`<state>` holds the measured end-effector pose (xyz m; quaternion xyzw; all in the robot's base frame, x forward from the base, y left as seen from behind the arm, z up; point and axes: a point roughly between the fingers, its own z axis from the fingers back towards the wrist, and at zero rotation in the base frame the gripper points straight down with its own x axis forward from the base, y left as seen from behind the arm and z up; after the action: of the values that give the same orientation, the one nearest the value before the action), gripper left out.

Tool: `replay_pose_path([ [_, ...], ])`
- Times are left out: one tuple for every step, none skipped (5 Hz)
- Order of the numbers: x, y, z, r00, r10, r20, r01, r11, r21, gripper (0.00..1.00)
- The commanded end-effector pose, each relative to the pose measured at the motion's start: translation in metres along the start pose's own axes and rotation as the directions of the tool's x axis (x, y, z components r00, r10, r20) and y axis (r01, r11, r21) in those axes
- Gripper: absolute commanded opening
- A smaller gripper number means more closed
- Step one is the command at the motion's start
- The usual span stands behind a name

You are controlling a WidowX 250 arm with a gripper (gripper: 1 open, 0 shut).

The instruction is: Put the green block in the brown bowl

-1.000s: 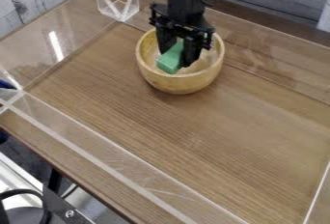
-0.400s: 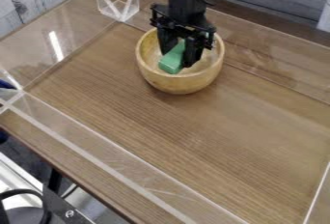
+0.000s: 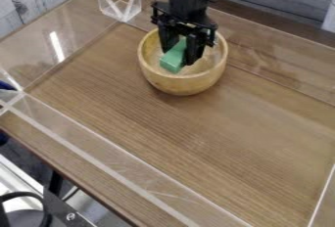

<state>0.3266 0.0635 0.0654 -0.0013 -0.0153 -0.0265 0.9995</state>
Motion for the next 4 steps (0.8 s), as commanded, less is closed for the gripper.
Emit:
replay_pose_path([
  [0.0131, 0.0083, 0.0164, 0.998, 0.007, 0.065, -0.009, 1.000, 0.023, 0.00],
  [0.0143, 0.0095, 0.0135, 0.998, 0.008, 0.058, -0.010, 1.000, 0.024, 0.00],
  [0.0152, 0.0104, 0.0112, 0.999, 0.010, 0.053, -0.011, 1.000, 0.025, 0.00],
  [0.0158, 0.0112, 0.0094, 0.999, 0.010, 0.048, -0.012, 1.000, 0.026, 0.00],
])
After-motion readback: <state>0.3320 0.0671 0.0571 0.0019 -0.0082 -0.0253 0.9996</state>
